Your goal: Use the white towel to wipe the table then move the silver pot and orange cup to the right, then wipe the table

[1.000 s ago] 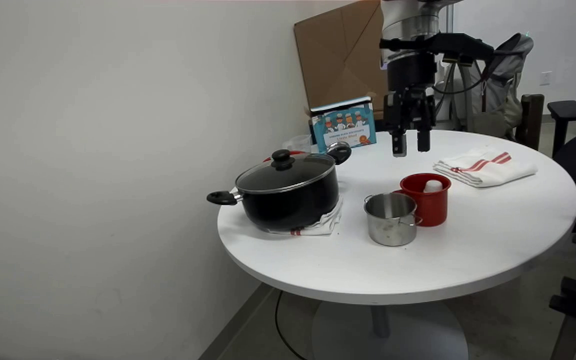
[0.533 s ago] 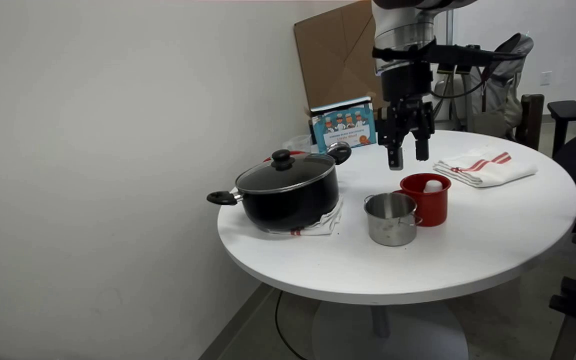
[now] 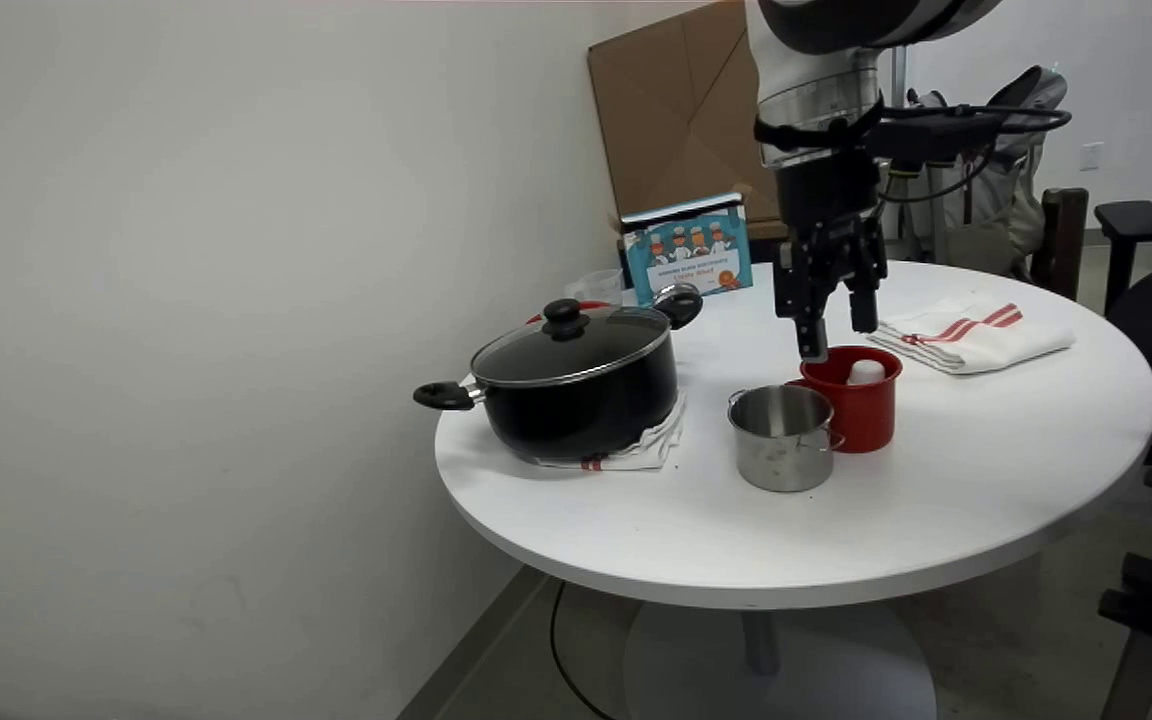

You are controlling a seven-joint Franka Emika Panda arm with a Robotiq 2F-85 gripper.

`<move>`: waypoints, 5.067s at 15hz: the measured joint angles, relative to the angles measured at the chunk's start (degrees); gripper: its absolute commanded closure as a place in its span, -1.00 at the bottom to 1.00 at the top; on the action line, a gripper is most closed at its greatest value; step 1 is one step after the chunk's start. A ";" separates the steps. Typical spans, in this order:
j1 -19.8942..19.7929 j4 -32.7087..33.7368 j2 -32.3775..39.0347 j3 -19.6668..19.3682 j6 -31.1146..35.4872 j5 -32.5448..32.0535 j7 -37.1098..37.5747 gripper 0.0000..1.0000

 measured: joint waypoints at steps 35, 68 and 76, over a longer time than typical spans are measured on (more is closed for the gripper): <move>7.94 5.97 13.53 -5.70 11.02 -7.73 8.11 -0.20; -11.79 16.04 2.77 -7.94 -3.29 -4.44 -5.00 0.85; -19.65 30.94 9.73 -9.79 -10.21 -1.22 -12.71 0.86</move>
